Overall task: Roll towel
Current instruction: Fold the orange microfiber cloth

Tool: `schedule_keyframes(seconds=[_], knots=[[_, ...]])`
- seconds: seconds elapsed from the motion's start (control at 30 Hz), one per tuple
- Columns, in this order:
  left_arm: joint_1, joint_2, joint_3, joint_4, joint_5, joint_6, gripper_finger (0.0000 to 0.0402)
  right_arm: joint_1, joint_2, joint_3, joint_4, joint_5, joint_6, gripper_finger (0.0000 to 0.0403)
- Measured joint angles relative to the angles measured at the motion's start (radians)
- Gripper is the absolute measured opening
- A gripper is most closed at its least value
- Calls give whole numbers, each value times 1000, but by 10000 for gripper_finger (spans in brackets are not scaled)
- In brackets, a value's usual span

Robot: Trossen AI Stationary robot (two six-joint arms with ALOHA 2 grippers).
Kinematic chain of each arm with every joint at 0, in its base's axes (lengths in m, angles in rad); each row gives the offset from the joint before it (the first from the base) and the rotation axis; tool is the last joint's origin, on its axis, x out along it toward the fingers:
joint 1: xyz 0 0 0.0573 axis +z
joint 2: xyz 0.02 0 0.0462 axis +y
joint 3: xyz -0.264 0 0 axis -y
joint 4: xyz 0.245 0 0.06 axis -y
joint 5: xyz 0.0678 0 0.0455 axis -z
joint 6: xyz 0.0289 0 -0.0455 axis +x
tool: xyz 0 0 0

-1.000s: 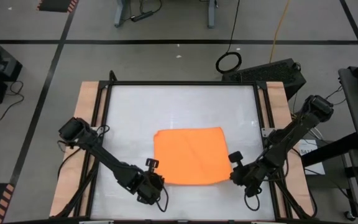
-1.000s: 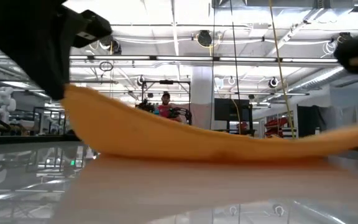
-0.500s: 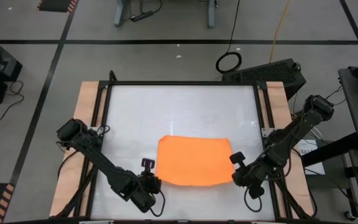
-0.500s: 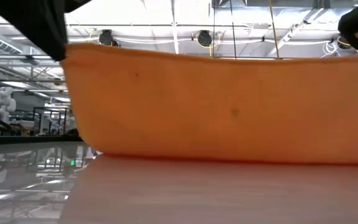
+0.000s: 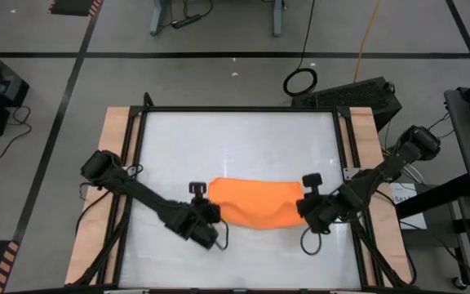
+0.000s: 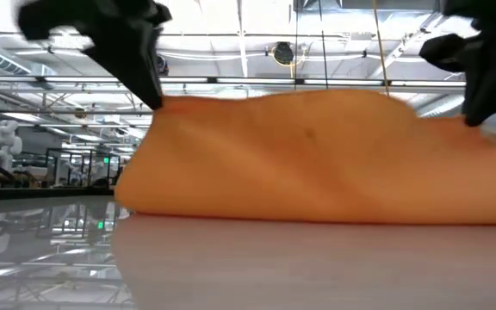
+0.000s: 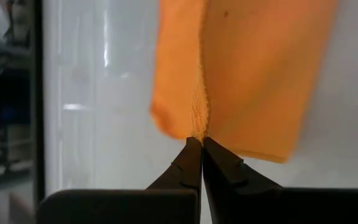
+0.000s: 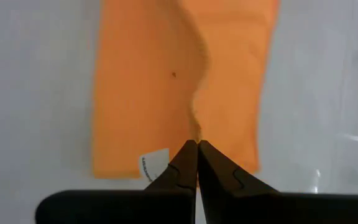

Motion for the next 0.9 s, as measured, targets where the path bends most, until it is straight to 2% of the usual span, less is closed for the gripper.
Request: schedule_keyframes(seconds=[0.13,0.33,0.57,0.9], knots=[[78,0,0,-24,-1,1,10,-63,0,-10,-46,31,-3,0],[168,7,0,-27,30,55,10,-166,0,-71,-42,21,-18,0],[236,9,-45,36,100,106,10,-269,0,-97,18,-3,-82,0],[286,9,-87,80,123,116,10,-392,1,-97,89,-44,-170,0]])
